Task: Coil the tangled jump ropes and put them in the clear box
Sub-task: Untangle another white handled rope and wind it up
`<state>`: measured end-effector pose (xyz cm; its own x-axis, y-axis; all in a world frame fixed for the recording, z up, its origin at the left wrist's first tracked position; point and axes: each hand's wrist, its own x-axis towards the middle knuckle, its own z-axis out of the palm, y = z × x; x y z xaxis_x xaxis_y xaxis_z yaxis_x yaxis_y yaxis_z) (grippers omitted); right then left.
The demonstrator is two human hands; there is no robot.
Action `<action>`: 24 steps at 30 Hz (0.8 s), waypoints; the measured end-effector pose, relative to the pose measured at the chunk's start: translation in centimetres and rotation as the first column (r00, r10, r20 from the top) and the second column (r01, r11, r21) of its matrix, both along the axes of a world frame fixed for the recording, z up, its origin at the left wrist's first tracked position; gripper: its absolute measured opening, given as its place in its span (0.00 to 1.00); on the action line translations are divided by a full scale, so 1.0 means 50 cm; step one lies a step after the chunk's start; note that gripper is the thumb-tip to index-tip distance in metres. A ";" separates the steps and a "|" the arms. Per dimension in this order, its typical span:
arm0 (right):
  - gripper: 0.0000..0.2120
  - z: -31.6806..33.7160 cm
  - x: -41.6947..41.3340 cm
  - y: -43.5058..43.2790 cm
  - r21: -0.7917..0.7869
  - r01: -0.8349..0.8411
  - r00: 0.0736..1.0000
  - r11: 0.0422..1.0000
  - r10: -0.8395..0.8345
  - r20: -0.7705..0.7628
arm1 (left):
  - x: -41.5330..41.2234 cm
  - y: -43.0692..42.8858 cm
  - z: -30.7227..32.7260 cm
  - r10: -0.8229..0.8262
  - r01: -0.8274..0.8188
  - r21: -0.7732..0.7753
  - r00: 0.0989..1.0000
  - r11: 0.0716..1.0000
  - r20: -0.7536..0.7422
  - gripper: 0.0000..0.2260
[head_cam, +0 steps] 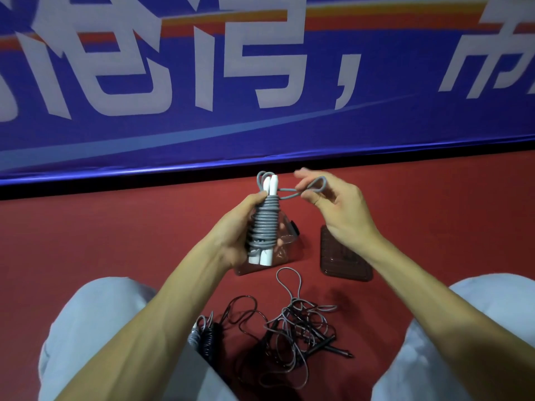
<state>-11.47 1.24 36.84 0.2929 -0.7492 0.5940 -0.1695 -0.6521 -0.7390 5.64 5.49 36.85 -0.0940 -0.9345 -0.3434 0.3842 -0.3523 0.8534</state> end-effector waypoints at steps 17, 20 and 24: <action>0.08 0.002 0.017 -0.005 -0.052 0.219 0.975 0.974 -0.220 -0.027 | -0.012 -0.013 -0.042 -0.056 0.082 -0.164 0.986 0.983 0.155 0.12; 0.19 -0.008 0.023 -0.003 -0.126 0.226 0.946 0.966 -0.249 -0.208 | -0.021 -0.009 -0.043 0.063 -0.032 -0.193 0.985 0.981 0.159 0.10; 0.23 -0.022 0.023 -0.004 -0.120 0.218 0.913 0.969 -0.246 -0.326 | -0.027 -0.005 -0.049 0.125 -0.096 -0.181 0.980 0.979 0.154 0.08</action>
